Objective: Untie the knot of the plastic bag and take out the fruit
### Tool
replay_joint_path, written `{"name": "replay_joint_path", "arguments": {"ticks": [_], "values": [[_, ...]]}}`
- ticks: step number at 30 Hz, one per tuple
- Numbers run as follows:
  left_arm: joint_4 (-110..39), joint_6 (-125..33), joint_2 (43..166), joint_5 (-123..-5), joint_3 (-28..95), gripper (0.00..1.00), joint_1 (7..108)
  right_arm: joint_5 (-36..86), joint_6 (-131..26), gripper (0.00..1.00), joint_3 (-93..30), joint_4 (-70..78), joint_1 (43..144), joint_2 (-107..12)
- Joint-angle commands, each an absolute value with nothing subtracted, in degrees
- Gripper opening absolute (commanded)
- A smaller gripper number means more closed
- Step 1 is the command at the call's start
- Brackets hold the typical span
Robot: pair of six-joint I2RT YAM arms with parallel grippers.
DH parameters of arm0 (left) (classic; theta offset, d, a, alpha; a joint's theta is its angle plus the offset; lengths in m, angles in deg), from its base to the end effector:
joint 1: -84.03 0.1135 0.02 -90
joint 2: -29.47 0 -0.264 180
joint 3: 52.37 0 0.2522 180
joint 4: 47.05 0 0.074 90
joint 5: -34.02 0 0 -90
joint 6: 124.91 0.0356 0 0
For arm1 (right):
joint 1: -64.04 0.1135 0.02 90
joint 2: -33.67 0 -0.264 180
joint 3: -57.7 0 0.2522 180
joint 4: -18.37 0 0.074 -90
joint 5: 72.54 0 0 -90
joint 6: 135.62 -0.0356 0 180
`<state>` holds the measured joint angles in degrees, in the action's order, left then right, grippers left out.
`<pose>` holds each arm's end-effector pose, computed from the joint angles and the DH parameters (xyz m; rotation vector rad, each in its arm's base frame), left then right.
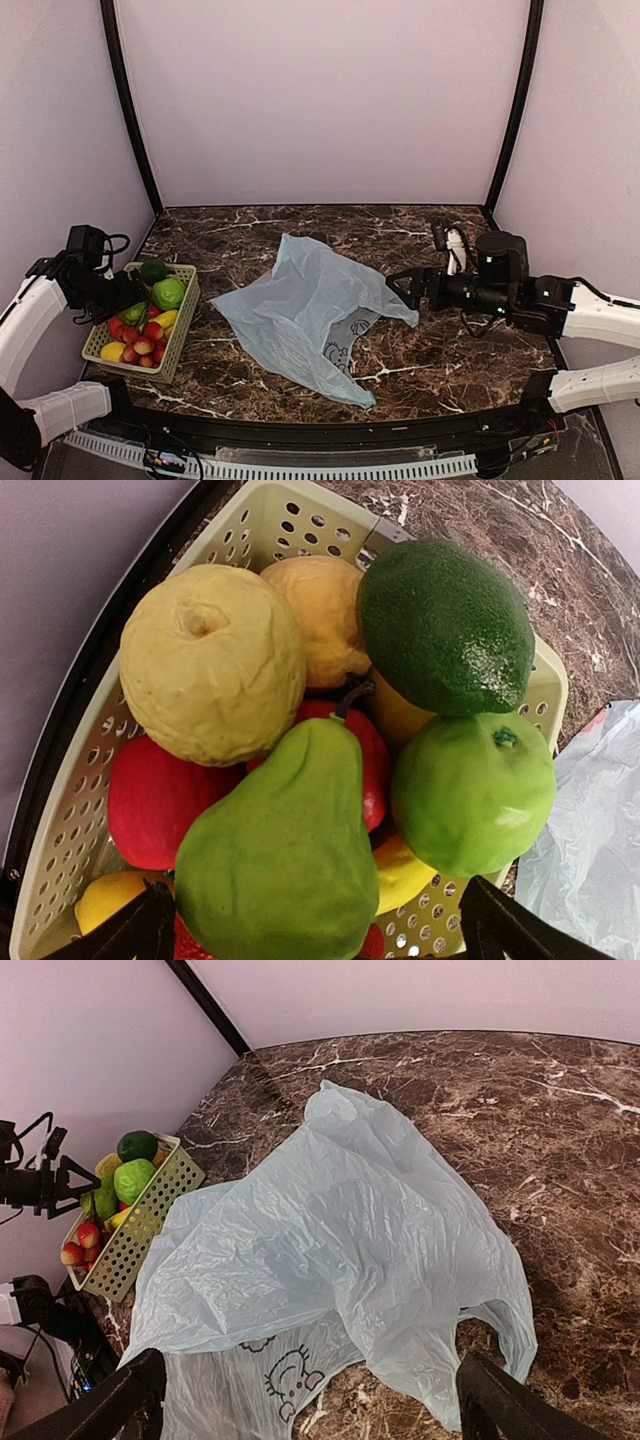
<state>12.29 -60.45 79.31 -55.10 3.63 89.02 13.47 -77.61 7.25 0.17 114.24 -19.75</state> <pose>0.1655 0.0150 0.2546 -0.6653 2.4135 -0.1297 0.1406 0.1649 0.2729 -0.2752 2.0255 0.8666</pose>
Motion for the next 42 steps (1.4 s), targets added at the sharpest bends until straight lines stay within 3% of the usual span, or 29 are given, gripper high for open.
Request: {"name": "replay_joint_path", "arguments": {"ticks": [1, 7, 19, 27, 30, 42], "values": [[13.89, -60.26, 77.71, -55.24, 4.98, 0.99, 89.24, 12.55, -77.13, 0.99, 5.80, 0.01, 113.79, -20.21], [11.44, -57.58, 78.97, -60.80, 6.47, 0.99, 89.22, 14.19, -75.60, 0.99, 3.50, -3.31, 111.40, -20.32], [-7.04, -51.82, 76.28, -54.70, 7.90, 0.99, 89.25, 28.19, -66.90, 0.99, 2.81, -10.88, 82.25, -23.69], [-25.57, -50.03, 66.38, -44.00, -0.32, 0.99, 89.23, 29.55, -61.17, 0.99, 9.99, 0.94, 66.72, -16.16], [-29.55, -48.70, 65.42, -45.89, -2.94, 0.99, 89.26, 30.15, -58.87, 0.99, 13.19, 5.69, 62.27, -13.03], [-33.11, -48.35, 64.73, -49.45, -8.17, 0.99, 89.29, 28.43, -55.55, 0.99, 20.12, 12.70, 61.39, -4.86]]}}
